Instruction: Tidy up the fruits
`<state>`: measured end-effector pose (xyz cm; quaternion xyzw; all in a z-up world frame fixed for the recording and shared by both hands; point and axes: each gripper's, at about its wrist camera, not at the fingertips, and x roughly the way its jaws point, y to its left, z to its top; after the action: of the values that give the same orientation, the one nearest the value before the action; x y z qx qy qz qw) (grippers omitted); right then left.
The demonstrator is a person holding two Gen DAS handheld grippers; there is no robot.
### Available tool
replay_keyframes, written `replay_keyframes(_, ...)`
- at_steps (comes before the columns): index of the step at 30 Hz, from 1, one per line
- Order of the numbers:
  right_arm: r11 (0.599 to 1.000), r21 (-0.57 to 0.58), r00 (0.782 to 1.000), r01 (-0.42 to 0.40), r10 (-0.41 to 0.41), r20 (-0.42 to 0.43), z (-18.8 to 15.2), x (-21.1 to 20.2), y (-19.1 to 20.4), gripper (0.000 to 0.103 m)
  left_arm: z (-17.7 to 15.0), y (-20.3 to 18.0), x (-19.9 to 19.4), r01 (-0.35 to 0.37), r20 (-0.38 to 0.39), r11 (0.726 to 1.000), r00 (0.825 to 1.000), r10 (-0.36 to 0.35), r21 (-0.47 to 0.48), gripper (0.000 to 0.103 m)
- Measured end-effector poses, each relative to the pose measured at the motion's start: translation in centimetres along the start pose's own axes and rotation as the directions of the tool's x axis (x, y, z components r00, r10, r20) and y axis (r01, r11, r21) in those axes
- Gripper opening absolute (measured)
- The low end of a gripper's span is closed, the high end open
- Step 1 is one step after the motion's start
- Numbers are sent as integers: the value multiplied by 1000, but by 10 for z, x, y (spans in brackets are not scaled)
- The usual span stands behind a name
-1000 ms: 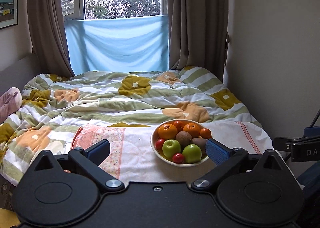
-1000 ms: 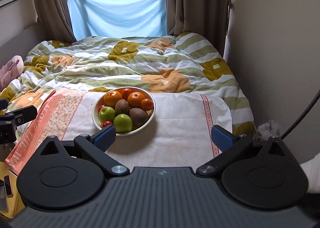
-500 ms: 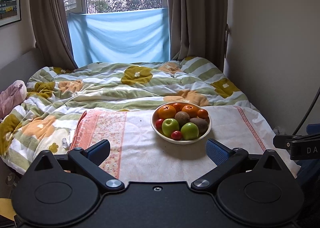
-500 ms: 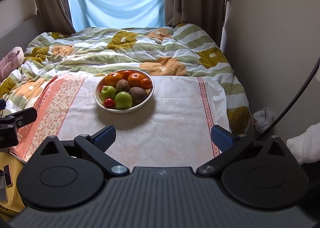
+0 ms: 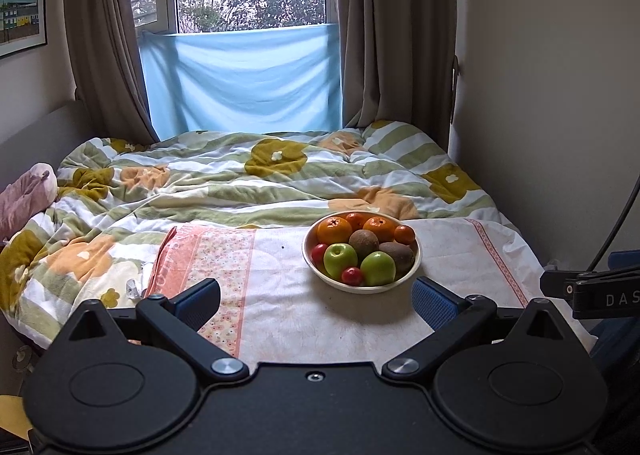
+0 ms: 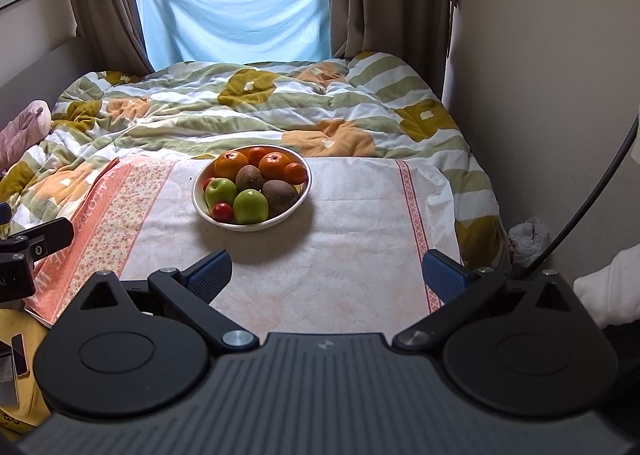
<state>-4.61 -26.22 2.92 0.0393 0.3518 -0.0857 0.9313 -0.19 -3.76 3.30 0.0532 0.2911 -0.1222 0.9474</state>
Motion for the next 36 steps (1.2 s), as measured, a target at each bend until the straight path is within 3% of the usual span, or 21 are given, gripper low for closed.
replay_keyframes(36,1000,16,1000,-9,9,6,9,-1,3,103,5,0,2,6,-1,1000,1000,-6,11,103)
